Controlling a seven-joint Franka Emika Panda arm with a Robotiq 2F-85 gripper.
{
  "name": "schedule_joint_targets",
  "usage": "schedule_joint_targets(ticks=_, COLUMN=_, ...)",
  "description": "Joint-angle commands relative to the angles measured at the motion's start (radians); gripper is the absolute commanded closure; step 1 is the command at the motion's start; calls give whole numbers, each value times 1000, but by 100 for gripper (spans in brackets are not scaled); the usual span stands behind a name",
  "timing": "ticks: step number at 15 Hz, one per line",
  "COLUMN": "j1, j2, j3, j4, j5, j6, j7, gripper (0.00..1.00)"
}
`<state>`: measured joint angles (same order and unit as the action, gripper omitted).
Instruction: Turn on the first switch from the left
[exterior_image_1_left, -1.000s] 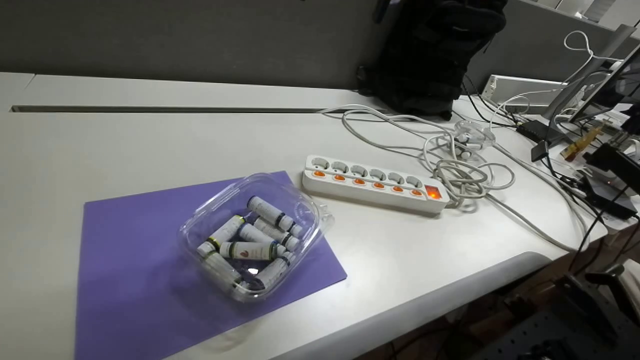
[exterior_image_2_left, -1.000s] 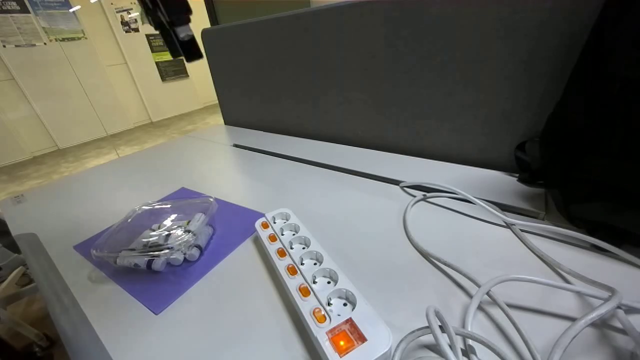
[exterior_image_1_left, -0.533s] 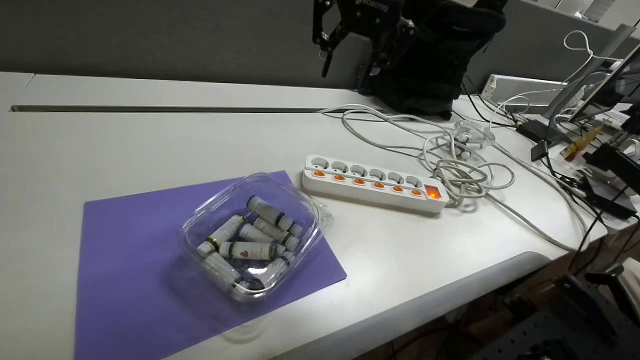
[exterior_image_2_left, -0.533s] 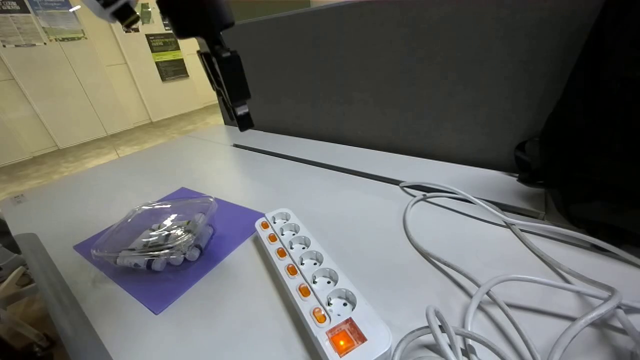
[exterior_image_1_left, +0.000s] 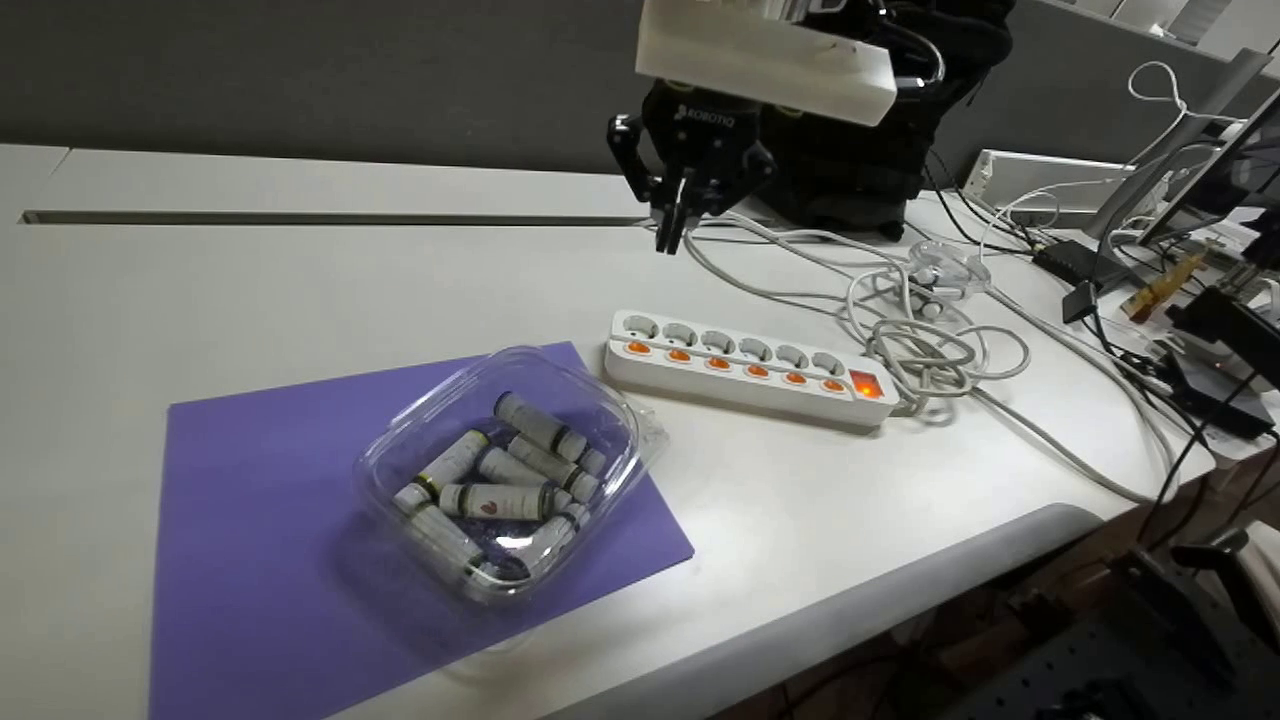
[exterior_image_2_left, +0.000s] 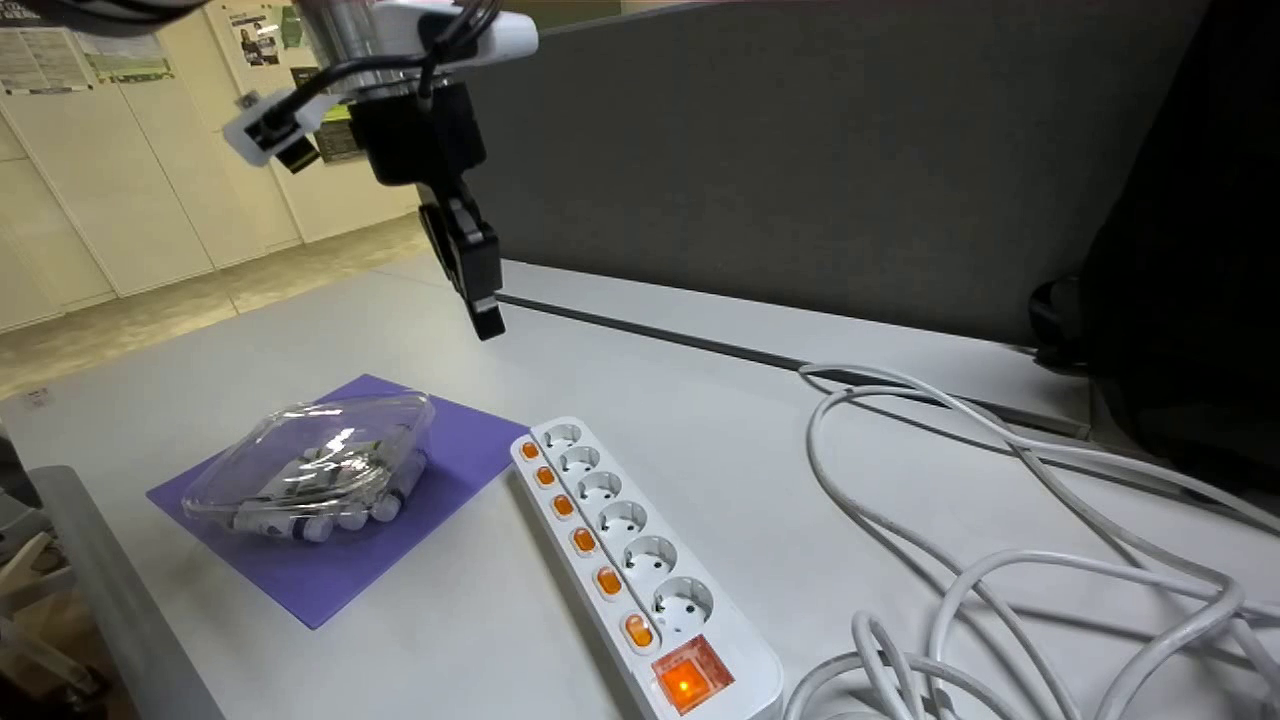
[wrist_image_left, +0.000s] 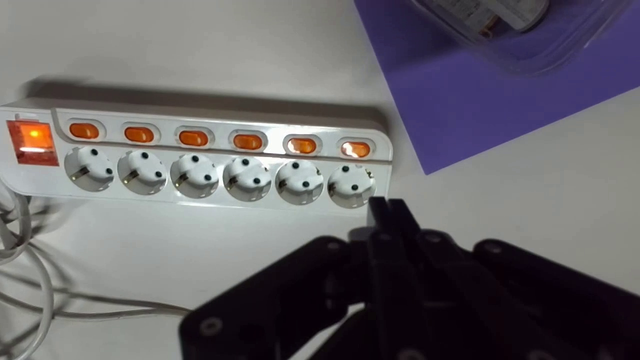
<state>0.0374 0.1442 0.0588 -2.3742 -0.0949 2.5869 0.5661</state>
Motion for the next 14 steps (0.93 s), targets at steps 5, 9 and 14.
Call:
schedule_joint_targets(ticks=5, j1=59, j2=53, j3=-50, j4=11, j5=4, j6=12, j7=12, gripper=99)
schedule_joint_targets(ticks=9, j1=64, j2=64, j3=-59, j4=13, j5=-9, j6=38, j7=33, gripper=100)
schedule_joint_targets(ticks=14, j1=70, j2=129, j3=-88, j4=11, j5=11, j6=137, j7=44, gripper=100)
